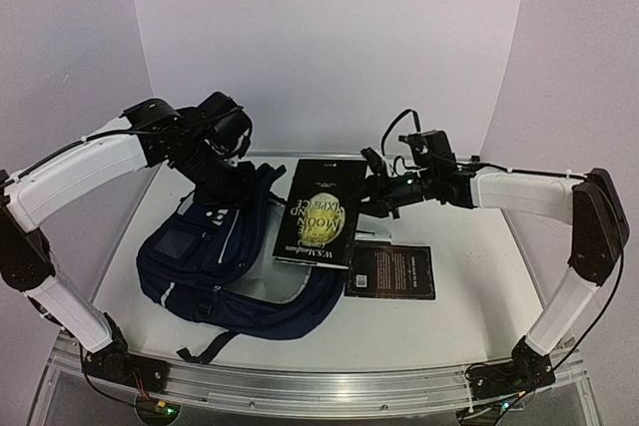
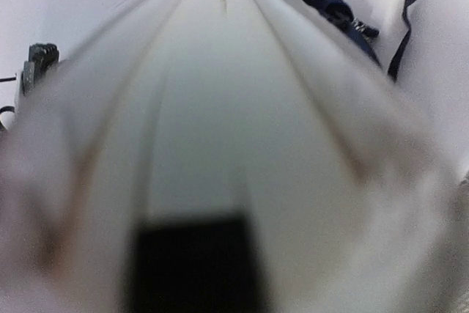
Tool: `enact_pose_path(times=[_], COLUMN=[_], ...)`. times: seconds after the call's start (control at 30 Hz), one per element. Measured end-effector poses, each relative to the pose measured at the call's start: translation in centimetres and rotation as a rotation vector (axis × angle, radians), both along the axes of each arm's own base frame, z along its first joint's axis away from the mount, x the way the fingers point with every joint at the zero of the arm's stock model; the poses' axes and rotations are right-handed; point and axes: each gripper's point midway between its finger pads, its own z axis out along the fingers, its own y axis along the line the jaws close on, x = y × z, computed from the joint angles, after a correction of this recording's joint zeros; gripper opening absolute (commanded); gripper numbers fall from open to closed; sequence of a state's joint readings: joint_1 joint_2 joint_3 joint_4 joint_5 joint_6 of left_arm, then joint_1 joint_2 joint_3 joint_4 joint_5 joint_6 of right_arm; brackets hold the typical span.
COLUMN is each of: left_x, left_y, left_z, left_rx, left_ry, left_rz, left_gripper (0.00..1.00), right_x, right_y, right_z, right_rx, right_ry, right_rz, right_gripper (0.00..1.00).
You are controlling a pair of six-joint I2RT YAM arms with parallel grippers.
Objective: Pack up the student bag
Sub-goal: Place the book in the student bag.
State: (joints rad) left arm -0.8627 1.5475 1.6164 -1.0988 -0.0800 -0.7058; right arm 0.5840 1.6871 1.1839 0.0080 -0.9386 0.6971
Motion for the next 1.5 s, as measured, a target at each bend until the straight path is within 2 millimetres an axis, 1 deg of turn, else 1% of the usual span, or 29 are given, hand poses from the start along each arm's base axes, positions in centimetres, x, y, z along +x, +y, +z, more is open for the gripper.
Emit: enact_pose_path(times=[0.1, 0.17, 0.27, 0.37, 0.47, 0.53, 0.6, 0.83, 1.03, 1.13, 1.3, 1.43, 1.47, 1.5], left_x=[0.9, 1.6, 2.4, 3.0, 3.1, 3.0, 3.1, 3.5, 3.3, 3.4, 3.4, 3.2, 3.1, 3.1], left_y=[-1.1, -1.4, -1.6, -1.7, -1.9, -2.0, -2.0, -2.2, -3.1, -3.8, -4.5, -4.7, -4.8, -4.9], left_z=[-0.3, -0.2, 0.3, 0.7, 0.8, 0.8, 0.7, 1.0, 1.2, 1.2, 1.7, 1.9, 1.9, 1.9], left_rx=[-0.016, -0.039, -0.080, -0.118, -0.154, -0.172, -0.188, -0.238, -0.272, -0.290, -0.319, -0.337, -0.341, -0.346], left_ry=[-0.003, -0.010, -0.015, -0.015, -0.003, 0.006, 0.011, 0.018, 0.038, 0.051, 0.055, 0.070, 0.074, 0.077], left_rz=[0.005, 0.014, 0.035, 0.040, 0.032, 0.025, 0.020, 0.007, -0.040, -0.056, -0.075, -0.088, -0.088, -0.089], left_gripper=[0.00, 0.00, 0.00, 0.00, 0.00, 0.00, 0.00, 0.00, 0.00, 0.00, 0.00, 0.00, 0.00, 0.00], right_x=[-1.4, -1.7, -1.5, -1.1, -0.7, -0.4, 0.0, 0.7, 2.0, 2.6, 2.3, 2.2, 2.3, 2.5], right_y=[1.5, 2.1, 3.3, 4.6, 5.7, 6.2, 7.0, 10.1, 12.8, 13.8, 16.1, 17.8, 18.1, 18.5], right_z=[-1.1, -1.8, -3.2, -5.5, -8.0, -8.9, -9.1, -8.3, -8.2, -8.3, -7.8, -8.8, -9.1, -9.2], right_rx=[-0.007, -0.015, -0.012, -0.010, -0.009, 0.001, 0.026, 0.108, 0.192, 0.210, 0.216, 0.182, 0.167, 0.156], right_ry=[0.025, 0.026, 0.023, 0.054, 0.114, 0.159, 0.184, 0.232, 0.319, 0.344, 0.338, 0.312, 0.301, 0.287], right_rz=[-0.009, -0.024, -0.045, -0.057, -0.062, -0.061, -0.054, -0.042, -0.064, -0.077, -0.078, -0.084, -0.086, -0.089], right_gripper=[0.00, 0.00, 0.00, 0.00, 0.00, 0.00, 0.00, 0.00, 0.00, 0.00, 0.00, 0.00, 0.03, 0.12])
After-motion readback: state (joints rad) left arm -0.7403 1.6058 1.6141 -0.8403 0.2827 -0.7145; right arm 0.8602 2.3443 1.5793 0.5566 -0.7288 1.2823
